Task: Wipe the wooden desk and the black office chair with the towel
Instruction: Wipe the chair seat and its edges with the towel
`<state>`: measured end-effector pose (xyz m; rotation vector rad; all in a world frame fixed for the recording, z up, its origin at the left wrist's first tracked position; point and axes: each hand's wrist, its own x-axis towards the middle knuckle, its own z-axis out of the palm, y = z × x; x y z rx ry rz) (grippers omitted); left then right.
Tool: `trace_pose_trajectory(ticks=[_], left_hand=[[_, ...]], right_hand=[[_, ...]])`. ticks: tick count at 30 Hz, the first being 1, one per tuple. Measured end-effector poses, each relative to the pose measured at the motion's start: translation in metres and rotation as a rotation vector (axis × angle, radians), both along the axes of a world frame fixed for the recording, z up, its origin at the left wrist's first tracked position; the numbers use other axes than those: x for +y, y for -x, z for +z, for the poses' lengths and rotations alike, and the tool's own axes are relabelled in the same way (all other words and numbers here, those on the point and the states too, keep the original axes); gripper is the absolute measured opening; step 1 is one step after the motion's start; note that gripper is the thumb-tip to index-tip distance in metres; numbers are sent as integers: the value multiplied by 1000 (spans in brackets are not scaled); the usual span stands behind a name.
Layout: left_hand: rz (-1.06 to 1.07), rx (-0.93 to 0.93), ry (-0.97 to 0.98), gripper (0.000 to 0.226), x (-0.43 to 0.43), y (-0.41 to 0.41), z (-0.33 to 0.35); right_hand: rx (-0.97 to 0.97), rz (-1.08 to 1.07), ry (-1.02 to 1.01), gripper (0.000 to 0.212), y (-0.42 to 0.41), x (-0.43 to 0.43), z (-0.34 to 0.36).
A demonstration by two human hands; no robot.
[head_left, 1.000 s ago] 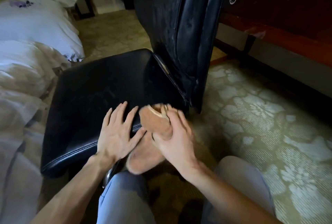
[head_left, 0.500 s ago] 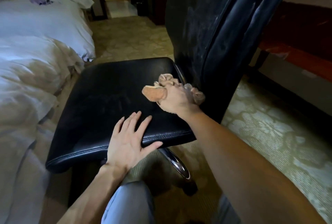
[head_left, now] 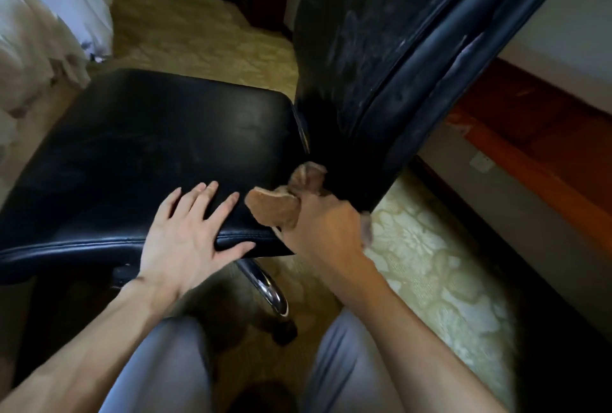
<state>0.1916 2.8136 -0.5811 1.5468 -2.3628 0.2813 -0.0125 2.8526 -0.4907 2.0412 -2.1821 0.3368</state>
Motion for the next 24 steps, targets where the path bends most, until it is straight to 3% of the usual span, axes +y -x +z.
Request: trace_pose_trajectory(ticks=[3,7,11,13,16,18,21,24], left_hand=[[3,10,-66,95,1,2,2],[-33,176,-268,116,1,13,20],[-298,863,-717,102,-16,29,59],[-428,1078,-826,111,-31,43,78],[-384,1014,-875,136,-51,70,101],[-375,955,-865,132,-63,89,108],[-274,718,-731,99,-80,115,106],[-128,588,-652,55,-103,131,108]], right_hand=[[-113,-57,-16,43,0,14,24],[-495,18,75,47,-12,10,50],[-776,131,44,44,-12,-25,58],[-961,92,9,36,-4,-43,55],[-1279,10,-83,39,11,-53,51],[-1429,4,-109,39,28,-51,53],[-1553,-26,-164,33,60,-45,56],[-1371,-252,8,18,86,-47,48]])
